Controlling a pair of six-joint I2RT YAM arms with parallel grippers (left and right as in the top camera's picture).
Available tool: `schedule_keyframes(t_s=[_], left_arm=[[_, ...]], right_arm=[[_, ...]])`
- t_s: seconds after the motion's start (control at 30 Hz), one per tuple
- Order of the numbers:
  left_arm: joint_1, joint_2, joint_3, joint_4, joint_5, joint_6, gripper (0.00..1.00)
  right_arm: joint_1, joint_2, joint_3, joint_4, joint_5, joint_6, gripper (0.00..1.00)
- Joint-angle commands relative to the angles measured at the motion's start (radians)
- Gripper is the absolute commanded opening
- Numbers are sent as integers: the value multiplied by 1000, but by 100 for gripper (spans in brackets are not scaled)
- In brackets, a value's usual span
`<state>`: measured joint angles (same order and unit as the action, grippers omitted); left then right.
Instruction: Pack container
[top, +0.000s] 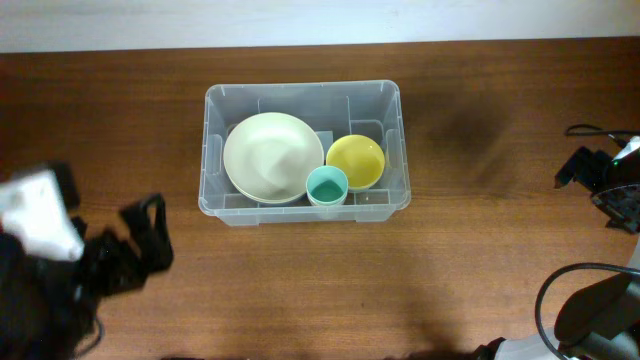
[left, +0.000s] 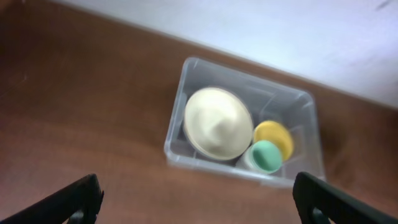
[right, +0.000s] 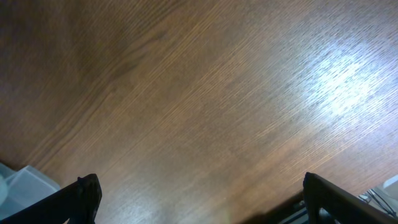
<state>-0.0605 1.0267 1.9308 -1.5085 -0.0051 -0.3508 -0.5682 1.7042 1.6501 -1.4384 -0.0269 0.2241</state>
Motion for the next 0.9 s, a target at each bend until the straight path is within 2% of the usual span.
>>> schedule_keyframes(t_s=[0.0, 0.1, 0.23, 0.5, 0.57, 0.63, 0.73, 0.87], left_arm=[[-12, -174, -184, 104, -2, 4, 100], [-12, -269, -286, 163, -2, -2, 100], [-12, -327, -373, 165, 2, -67, 100], [-11, -328, -399, -35, 5, -71, 100], [-11, -328, -399, -43, -4, -71, 100], [-12, -328, -406, -3, -86, -56, 100], [-12, -328, -460, 108, -104, 107, 100], [-12, -328, -625, 282, -5, 397, 100]], right_arm=[[-2, -13, -1, 0, 2, -7, 99], [-2, -13, -1, 0, 2, -7, 99], [-2, -13, -1, 0, 1, -7, 99], [-2, -13, -1, 0, 1, -7, 99], [-2, -13, -1, 0, 1, -7, 99], [-2, -13, -1, 0, 2, -7, 99], [-2, -13, -1, 0, 2, -7, 99], [-2, -13, -1, 0, 2, -7, 99]])
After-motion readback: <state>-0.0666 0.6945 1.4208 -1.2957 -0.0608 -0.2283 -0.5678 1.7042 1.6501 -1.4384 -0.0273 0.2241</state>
